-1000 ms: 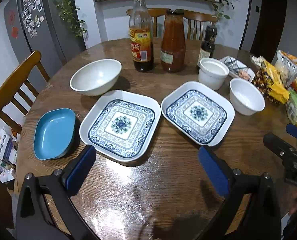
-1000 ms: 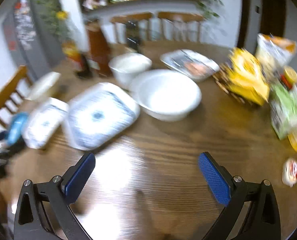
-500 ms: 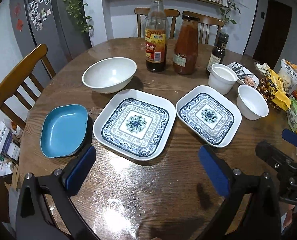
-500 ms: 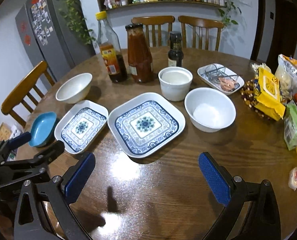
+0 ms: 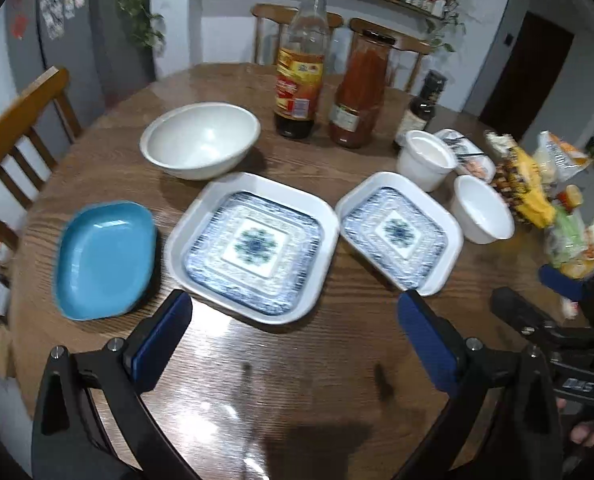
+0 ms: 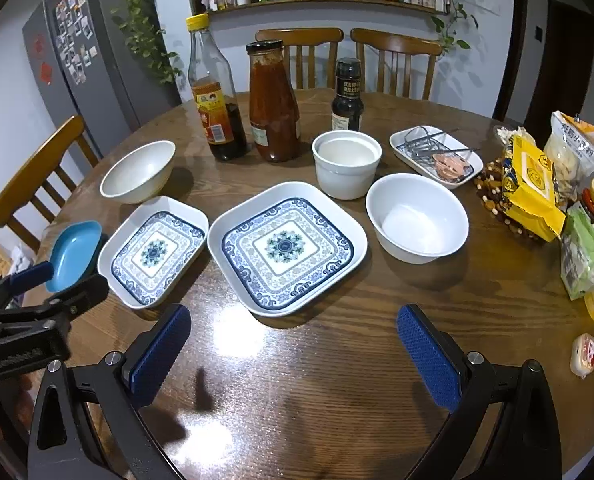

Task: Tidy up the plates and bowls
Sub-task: 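Move the left tool toward the larger blue-patterned square plate, then grasp the rim of the blue-patterned square plate with the left gripper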

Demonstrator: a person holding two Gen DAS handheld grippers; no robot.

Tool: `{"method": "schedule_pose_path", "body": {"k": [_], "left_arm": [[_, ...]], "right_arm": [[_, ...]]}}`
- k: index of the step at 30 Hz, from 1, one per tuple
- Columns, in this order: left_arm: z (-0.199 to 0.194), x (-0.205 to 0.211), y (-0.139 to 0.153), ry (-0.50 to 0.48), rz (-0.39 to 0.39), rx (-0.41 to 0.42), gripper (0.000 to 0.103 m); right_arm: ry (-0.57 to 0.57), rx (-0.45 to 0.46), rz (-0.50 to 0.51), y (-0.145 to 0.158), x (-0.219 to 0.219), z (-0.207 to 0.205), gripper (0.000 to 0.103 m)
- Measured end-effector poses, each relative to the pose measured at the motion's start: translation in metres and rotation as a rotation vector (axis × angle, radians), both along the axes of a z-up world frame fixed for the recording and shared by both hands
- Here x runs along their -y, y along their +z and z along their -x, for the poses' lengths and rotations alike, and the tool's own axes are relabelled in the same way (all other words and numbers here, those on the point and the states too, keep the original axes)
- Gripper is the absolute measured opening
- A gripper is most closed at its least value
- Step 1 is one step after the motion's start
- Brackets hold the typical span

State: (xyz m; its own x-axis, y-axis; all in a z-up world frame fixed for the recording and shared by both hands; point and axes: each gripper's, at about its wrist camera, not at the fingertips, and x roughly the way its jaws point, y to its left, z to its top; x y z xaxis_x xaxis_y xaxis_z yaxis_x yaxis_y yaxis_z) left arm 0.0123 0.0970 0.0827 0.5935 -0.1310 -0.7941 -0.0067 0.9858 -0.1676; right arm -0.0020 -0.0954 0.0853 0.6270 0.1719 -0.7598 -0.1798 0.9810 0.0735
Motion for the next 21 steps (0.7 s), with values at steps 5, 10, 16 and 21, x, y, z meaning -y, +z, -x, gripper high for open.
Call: {"method": "schedule_pose_path", "body": {"k": [5, 10, 16, 21], "left_arm": [[-0.004, -0.011, -0.006, 0.015, 0.118, -0.002, 0.103], [-0.008, -0.001, -0.005, -0.026, 0.002, 0.036, 0.103], [-0.049, 0.016, -0.012, -0.19, -0.006, 0.034, 0.102], [-0.112, 0.046, -0.025, -0.295, -0.147, 0.02, 0.087]], "right_arm": [[-0.009, -0.006, -0.001, -0.003, 0.0, -0.002, 0.103], [-0.018, -0.041, -0.035, -0.013, 0.007, -0.007, 0.103], [-0.049, -0.105, -0.092, -0.032, 0.02, -0.016, 0.103], [-0.103, -0.124, -0.11, -0.049, 0.026, -0.034, 0.103]]}}
